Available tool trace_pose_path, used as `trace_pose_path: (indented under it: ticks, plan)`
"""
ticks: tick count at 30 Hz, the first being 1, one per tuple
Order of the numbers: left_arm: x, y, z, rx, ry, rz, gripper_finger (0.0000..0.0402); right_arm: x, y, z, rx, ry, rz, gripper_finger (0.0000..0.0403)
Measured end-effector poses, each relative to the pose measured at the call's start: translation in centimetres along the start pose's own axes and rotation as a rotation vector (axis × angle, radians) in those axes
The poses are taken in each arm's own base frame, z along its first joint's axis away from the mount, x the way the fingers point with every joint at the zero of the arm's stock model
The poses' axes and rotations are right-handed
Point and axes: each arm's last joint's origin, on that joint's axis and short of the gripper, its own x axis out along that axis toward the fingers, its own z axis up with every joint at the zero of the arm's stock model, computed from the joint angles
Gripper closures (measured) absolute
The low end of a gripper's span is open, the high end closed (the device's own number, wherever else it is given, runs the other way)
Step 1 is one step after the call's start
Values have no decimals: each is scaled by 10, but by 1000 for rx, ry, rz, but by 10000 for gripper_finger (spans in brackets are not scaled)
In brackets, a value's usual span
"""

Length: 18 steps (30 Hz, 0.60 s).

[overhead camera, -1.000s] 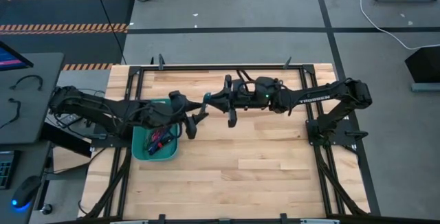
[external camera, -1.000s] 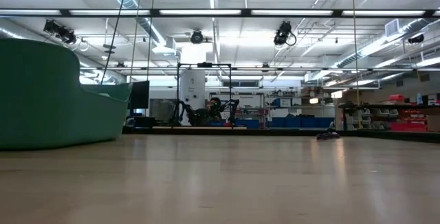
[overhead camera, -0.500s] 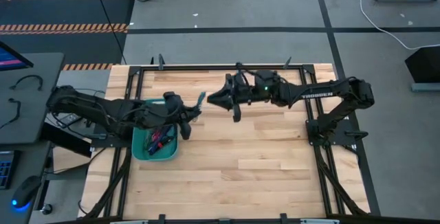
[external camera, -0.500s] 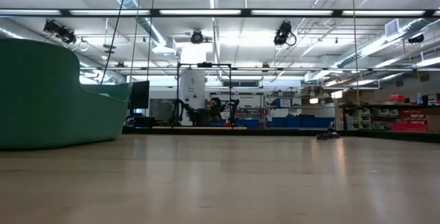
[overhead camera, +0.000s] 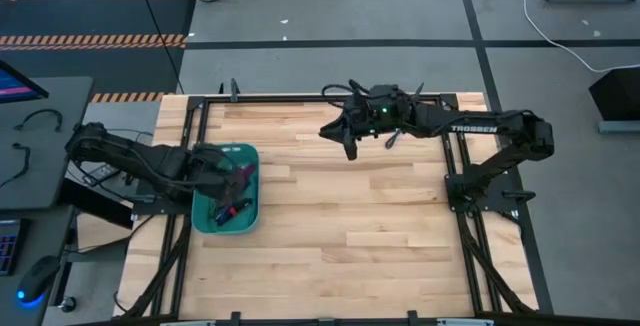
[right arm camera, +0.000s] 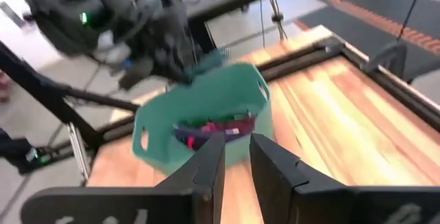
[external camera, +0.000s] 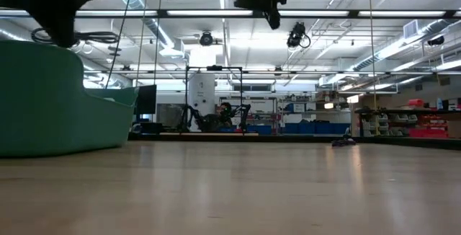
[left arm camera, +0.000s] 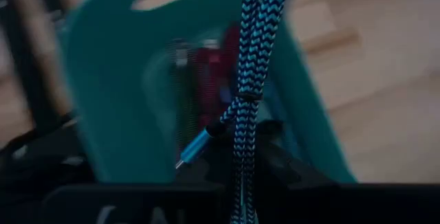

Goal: Pick and place USB-C Cables
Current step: Put the blue charger cable into the blue bin

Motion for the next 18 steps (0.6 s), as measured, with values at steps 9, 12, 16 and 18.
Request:
trace_pose_path:
  ticks: [9, 12, 16, 18]
  plan:
    - [11, 6, 2, -136, -15, 74, 370, -27, -5, -4, -68, 131, -77, 328]
    - [25, 11, -2, -172, 33, 135, 349, -47, -4, 1, -115, 132, -130, 328]
    - [36, 14, -5, -180, 120, 159, 306, -72, -3, 7, -171, 116, -215, 328]
    - [36, 15, -5, -176, 140, 170, 277, -81, -3, 8, -196, 114, -248, 328]
